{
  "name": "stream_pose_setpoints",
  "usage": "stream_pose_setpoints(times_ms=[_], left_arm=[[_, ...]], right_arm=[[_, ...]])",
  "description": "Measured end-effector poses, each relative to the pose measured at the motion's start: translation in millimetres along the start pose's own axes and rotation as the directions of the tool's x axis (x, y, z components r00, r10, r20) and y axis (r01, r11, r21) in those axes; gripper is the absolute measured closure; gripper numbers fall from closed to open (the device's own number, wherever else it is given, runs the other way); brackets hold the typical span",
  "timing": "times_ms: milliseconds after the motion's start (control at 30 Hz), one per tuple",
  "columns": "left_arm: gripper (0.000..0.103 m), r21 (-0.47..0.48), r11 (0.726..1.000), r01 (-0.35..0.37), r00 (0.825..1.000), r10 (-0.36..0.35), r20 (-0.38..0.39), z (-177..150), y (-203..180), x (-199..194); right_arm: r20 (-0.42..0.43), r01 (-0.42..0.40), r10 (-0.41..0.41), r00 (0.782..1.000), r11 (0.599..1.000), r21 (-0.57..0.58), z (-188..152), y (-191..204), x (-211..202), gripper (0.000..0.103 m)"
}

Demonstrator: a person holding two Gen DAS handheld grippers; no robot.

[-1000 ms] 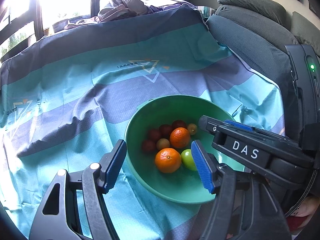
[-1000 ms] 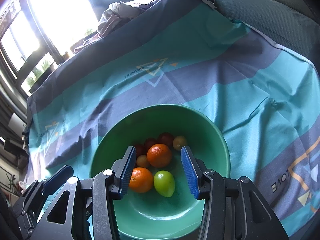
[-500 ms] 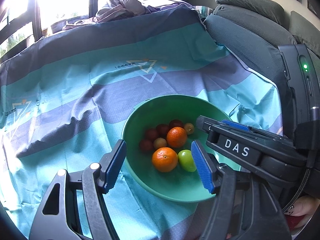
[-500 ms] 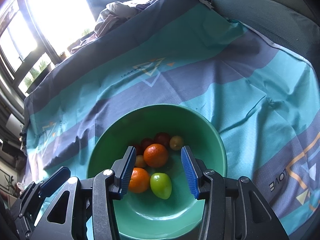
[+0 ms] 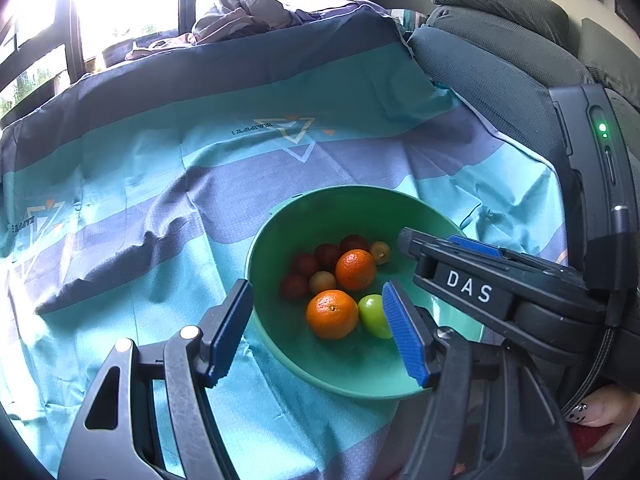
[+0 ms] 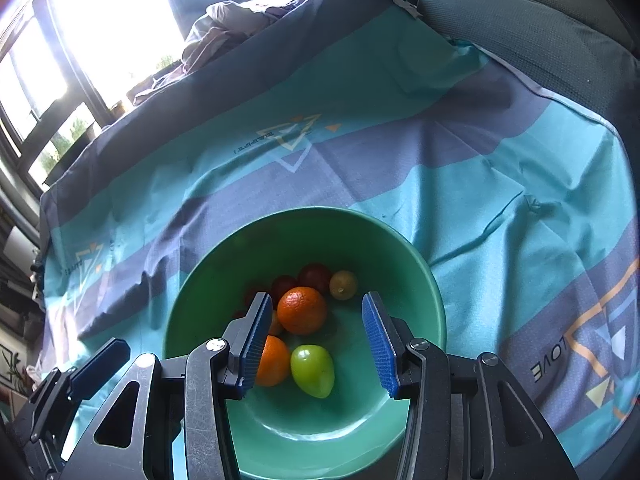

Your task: Organize fruits

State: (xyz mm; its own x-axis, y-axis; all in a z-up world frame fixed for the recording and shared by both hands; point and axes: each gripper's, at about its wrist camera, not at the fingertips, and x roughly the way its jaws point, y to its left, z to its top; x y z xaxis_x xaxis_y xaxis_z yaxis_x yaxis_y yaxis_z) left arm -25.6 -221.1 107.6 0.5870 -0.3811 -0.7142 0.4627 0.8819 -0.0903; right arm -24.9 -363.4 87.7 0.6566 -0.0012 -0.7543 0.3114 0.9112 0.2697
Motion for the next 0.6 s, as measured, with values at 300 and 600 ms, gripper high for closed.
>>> stream_pose_setpoints(times_ms=[300, 600], left_arm=[[0.036, -0.01, 1.0, -0.015, 1.0, 0.015, 0.001, 0.0, 0.2, -0.6], [0.035, -0.015, 1.0, -0.014, 1.0, 0.014, 0.003, -0.8, 0.3, -3.0]], right_arm=[[0.005, 0.019, -0.019, 1.0, 1.0, 0.011, -0.2, -3.5, -0.6, 0.055], [0.007, 0.021, -0.021, 1.0, 1.0, 0.008, 1.6, -2.1, -2.6, 0.055]])
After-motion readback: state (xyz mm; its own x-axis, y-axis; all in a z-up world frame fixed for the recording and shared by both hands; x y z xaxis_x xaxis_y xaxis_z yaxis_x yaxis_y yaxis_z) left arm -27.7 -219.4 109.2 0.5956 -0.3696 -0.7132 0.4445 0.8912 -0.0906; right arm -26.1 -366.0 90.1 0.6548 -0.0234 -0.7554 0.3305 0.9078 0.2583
